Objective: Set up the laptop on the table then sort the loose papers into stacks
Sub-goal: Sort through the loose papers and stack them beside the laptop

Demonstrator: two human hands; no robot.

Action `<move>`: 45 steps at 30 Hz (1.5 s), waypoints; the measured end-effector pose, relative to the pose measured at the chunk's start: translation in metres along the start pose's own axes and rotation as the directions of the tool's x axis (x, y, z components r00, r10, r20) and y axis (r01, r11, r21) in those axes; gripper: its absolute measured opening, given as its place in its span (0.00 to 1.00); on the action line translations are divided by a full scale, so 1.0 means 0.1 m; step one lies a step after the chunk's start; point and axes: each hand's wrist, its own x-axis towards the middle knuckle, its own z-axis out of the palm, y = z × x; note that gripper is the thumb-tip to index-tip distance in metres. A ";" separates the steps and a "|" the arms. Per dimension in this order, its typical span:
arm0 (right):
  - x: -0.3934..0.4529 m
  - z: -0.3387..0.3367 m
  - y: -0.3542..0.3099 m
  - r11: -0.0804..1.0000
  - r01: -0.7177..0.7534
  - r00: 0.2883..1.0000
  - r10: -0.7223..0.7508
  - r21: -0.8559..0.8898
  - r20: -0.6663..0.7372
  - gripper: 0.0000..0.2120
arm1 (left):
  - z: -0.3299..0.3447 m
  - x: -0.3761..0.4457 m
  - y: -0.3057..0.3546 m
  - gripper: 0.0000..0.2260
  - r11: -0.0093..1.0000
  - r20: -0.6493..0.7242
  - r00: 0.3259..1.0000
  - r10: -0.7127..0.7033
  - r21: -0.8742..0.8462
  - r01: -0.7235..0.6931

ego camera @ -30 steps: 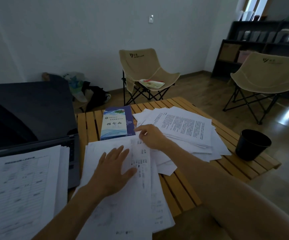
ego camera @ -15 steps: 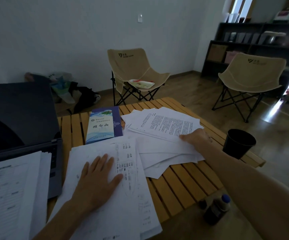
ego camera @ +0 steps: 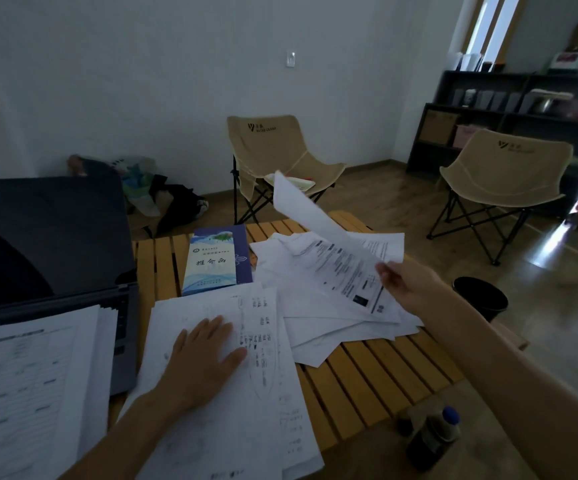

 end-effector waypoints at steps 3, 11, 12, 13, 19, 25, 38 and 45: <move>-0.24 -0.16 -0.02 0.985 0.063 0.970 -0.022 -0.163 0.244 0.09 | -0.33 -0.05 0.09 0.23 0.715 -0.033 0.977 -0.212 -0.687 0.132; -0.14 -0.16 0.43 0.915 -0.009 0.993 0.056 -0.404 0.105 0.15 | -0.69 -0.35 0.05 0.23 -0.008 0.280 0.956 -0.091 -0.960 0.281; -0.13 -0.15 0.54 0.924 -0.016 0.998 0.038 -0.383 0.051 0.15 | -0.61 -0.39 0.07 0.17 0.096 0.300 0.945 -0.130 -0.945 0.313; -0.13 -0.13 0.64 0.924 -0.028 0.999 0.035 -0.381 0.011 0.16 | -0.53 -0.40 0.09 0.10 0.235 0.273 0.944 -0.185 -0.921 0.312; -0.20 -0.11 0.78 0.869 -0.029 0.999 0.006 -0.494 -0.047 0.14 | -0.42 -0.44 0.21 0.09 0.590 0.100 0.968 -0.228 -0.777 0.219; -0.31 -0.23 0.75 0.776 0.091 0.995 -0.096 -0.625 0.026 0.06 | -0.46 -0.47 0.09 0.02 0.869 0.003 0.970 -0.244 -0.443 0.221; -0.32 -0.44 0.56 0.970 -0.010 0.998 -0.006 -0.243 -0.062 0.07 | -0.50 -0.53 0.26 0.12 0.697 0.019 0.959 -0.281 -0.684 0.217; -0.18 -0.46 0.31 0.324 0.109 0.886 -0.461 -0.940 -0.057 0.04 | -0.40 -0.47 0.28 0.10 0.906 0.025 0.989 -0.148 -0.396 0.146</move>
